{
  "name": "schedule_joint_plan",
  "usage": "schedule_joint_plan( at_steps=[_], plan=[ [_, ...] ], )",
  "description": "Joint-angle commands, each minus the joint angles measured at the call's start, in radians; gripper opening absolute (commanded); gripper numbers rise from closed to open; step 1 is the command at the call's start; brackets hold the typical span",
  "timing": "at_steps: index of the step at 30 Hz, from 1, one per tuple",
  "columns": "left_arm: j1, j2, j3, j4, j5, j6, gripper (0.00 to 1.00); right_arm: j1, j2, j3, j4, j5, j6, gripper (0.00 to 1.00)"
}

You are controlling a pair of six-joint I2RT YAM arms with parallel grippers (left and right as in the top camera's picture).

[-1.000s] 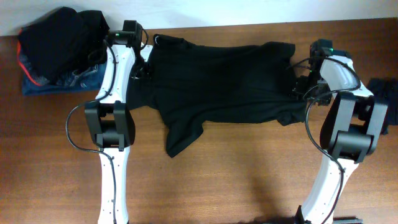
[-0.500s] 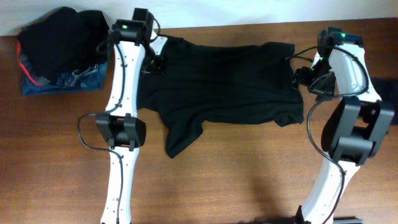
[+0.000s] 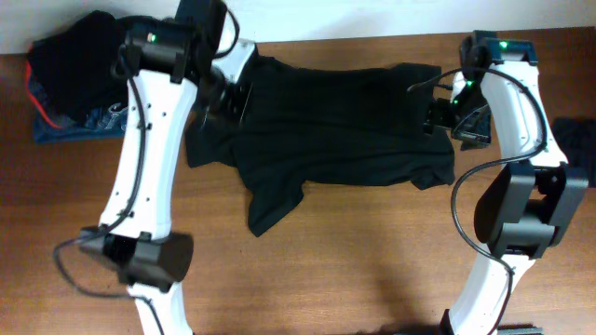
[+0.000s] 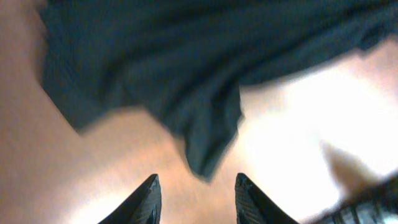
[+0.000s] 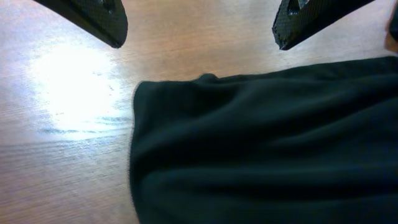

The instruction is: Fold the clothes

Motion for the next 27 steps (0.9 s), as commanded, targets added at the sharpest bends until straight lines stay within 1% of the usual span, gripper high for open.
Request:
schedule_joint_plan(
  at_steps=[1, 3, 4, 7, 10, 12, 16, 27],
  plan=[
    [-0.025, -0.002, -0.269, 0.04, 0.1, -0.01, 0.38, 0.014, -0.022, 0.016, 0.005, -0.005, -0.01, 0.8],
    [-0.051, -0.002, -0.399, 0.136, 0.128, -0.01, 0.37, 0.014, -0.022, 0.016, 0.019, -0.005, -0.01, 0.8],
    [-0.08, -0.002, -0.517, 0.236, 0.148, -0.013, 0.34, 0.013, -0.022, 0.016, 0.031, -0.004, -0.011, 0.81],
    [-0.116, -0.002, -0.703, 0.375, 0.15, -0.061, 0.33, 0.011, -0.022, 0.016, 0.046, -0.004, -0.03, 0.8],
    [-0.118, -0.002, -0.8, 0.484, 0.149, -0.087, 0.29, 0.011, -0.021, 0.016, 0.076, -0.002, -0.041, 0.81],
    [-0.116, -0.002, -0.84, 0.556, 0.119, -0.086, 0.28, 0.011, -0.021, 0.016, 0.1, -0.002, -0.041, 0.81],
    [-0.111, -0.002, -0.867, 0.594, 0.034, -0.09, 0.28, 0.011, -0.021, 0.016, 0.121, -0.002, -0.041, 0.81],
    [-0.109, -0.002, -1.044, 0.645, 0.033, -0.097, 0.27, 0.011, -0.021, 0.016, 0.121, -0.002, -0.041, 0.81]
  ],
)
